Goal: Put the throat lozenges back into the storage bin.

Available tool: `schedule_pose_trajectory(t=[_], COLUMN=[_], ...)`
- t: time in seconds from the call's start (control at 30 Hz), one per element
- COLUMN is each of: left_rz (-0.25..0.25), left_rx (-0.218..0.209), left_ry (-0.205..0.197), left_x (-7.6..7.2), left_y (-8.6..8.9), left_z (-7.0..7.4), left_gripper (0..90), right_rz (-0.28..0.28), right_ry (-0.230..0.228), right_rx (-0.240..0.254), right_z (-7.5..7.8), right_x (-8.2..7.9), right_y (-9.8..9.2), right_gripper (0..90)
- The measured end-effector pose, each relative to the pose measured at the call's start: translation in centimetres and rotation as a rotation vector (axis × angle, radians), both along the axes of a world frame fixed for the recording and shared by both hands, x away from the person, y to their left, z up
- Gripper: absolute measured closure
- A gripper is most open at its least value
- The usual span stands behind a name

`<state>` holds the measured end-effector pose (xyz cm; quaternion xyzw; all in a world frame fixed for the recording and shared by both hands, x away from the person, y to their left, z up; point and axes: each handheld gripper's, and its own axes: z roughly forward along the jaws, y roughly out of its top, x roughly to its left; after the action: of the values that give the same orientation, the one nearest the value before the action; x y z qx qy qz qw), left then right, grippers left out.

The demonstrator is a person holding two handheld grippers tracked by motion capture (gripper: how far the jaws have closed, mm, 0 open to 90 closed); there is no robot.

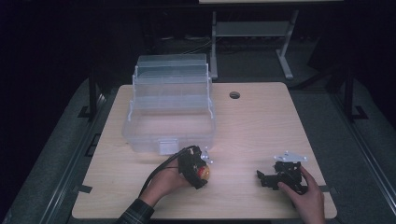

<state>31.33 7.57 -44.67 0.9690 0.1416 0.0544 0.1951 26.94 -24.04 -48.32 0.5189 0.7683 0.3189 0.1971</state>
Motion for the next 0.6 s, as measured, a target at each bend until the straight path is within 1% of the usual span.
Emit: schedule_pose_trajectory(t=[0.27,0.4,0.5,0.6], left_rz=[-0.004,-0.003,0.001,0.002], left_rx=[0.005,0.002,-0.003,-0.019], left_ry=[-0.002,0.004,0.007,0.012], left_x=[-0.04,-0.05,-0.10,-0.14], left_y=[-0.01,0.04,0.10,0.18], left_z=[0.04,0.06,0.18,0.41], left_gripper=[19.5,19.5,19.6,19.6], right_rz=[0.000,0.000,0.000,0.000], right_ry=[0.000,0.000,0.000,0.000], right_rx=[0.000,0.000,0.000,0.000], right_z=[0.00,0.00,0.00,0.00], right_x=[0.00,0.00,0.00,0.00], right_y=[0.00,0.00,0.00,0.00], right_gripper=[0.0,0.0,0.0,0.0])
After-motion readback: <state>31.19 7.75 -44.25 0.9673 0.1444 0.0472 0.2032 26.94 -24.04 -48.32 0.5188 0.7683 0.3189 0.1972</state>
